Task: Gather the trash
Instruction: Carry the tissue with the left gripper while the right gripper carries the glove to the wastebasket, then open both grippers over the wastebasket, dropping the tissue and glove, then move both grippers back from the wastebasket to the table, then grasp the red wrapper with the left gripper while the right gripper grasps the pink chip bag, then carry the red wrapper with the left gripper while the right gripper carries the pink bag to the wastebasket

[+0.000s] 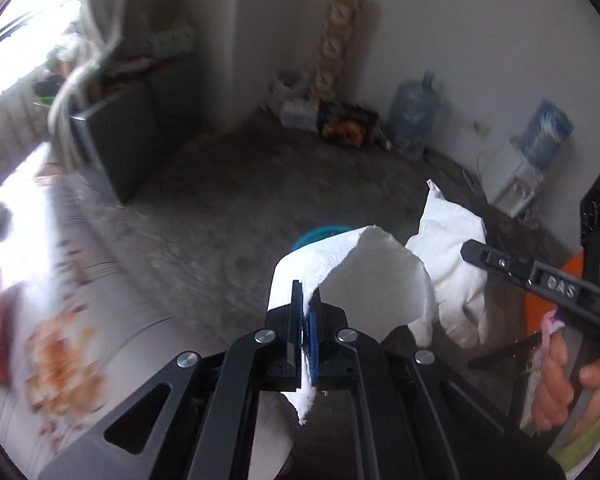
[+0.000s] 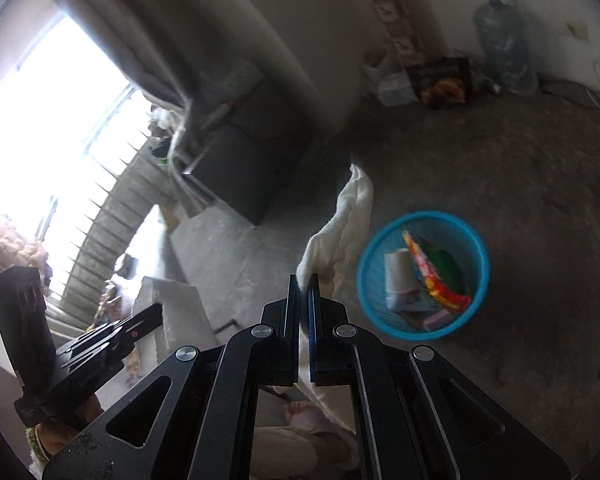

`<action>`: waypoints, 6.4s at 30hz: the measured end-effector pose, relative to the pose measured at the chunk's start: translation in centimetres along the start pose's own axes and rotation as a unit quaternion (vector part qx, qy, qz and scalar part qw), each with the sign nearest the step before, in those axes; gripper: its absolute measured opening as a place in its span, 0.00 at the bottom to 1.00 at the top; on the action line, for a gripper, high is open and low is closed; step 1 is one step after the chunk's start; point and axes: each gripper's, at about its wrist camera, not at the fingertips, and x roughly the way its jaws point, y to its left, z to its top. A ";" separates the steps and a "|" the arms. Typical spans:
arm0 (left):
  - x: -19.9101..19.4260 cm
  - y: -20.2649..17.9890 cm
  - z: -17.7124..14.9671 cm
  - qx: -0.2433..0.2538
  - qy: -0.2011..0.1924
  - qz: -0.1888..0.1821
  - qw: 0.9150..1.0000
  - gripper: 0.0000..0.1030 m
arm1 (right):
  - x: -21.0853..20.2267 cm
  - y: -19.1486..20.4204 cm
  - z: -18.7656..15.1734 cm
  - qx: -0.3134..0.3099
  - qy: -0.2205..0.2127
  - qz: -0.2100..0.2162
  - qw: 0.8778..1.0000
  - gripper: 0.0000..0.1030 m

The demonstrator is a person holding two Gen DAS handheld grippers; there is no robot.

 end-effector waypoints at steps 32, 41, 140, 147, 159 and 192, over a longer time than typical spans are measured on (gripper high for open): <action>6.4 2.2 6.0 -0.113 0.028 -0.035 0.993 0.55 | 12.3 -2.2 1.5 -0.168 0.070 -0.095 0.979 0.03; -5.1 7.8 1.4 -0.126 -0.048 0.027 0.991 0.71 | 19.6 -4.3 -2.9 -0.299 0.165 -0.196 0.919 0.53; -23.9 50.3 -20.1 -0.355 -0.091 0.376 0.851 0.08 | 19.2 29.5 -13.3 -0.094 0.325 0.216 0.916 0.03; -29.0 43.0 -23.0 -0.361 -0.152 0.320 0.863 0.08 | 16.1 28.1 -13.0 -0.083 0.306 0.240 0.917 0.02; -28.2 29.0 -22.9 -0.340 -0.198 0.208 0.895 0.07 | 9.0 21.5 -10.2 -0.050 0.211 0.266 0.939 0.01; 7.0 -4.4 2.7 -0.100 0.023 -0.109 0.989 0.08 | -0.7 -19.9 -3.4 0.366 -0.147 0.132 0.909 0.01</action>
